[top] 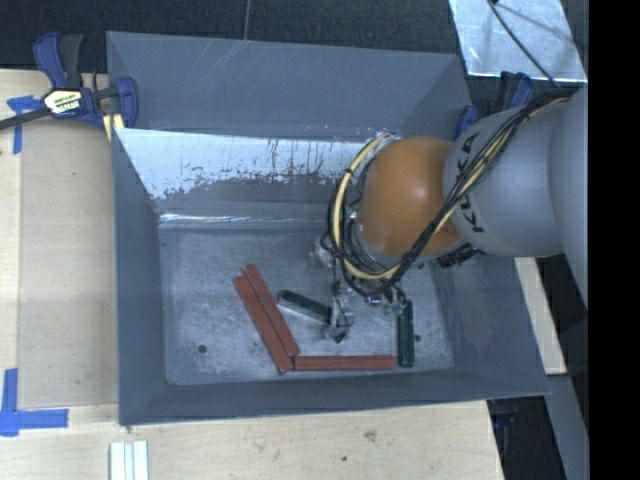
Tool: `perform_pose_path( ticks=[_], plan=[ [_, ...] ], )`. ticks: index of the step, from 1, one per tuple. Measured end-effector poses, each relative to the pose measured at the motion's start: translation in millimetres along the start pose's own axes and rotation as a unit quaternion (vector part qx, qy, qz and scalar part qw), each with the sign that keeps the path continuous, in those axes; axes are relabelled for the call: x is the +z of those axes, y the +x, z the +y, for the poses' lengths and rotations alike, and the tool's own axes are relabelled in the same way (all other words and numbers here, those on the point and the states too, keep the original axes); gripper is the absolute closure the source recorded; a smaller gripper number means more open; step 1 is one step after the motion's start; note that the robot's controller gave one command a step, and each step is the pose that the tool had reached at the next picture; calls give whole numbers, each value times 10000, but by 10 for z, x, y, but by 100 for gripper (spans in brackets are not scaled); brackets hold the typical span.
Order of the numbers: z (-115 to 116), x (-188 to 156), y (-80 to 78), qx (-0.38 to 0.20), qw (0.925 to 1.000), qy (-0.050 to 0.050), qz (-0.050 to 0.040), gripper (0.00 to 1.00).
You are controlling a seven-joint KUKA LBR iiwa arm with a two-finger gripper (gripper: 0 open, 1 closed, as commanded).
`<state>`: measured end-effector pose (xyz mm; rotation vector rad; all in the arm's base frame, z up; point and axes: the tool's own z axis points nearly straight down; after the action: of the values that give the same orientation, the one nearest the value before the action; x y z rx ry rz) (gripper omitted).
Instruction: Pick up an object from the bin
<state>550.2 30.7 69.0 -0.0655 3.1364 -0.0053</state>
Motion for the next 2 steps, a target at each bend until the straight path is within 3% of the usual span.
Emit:
perform_pose_path(
  ticks=[1, 2],
  plan=[
    [51, -21, -2, -20, 10000, -23, -9, 100],
    [315, -996, -244, -287, 9996, -21, -38, 100]
  ],
)
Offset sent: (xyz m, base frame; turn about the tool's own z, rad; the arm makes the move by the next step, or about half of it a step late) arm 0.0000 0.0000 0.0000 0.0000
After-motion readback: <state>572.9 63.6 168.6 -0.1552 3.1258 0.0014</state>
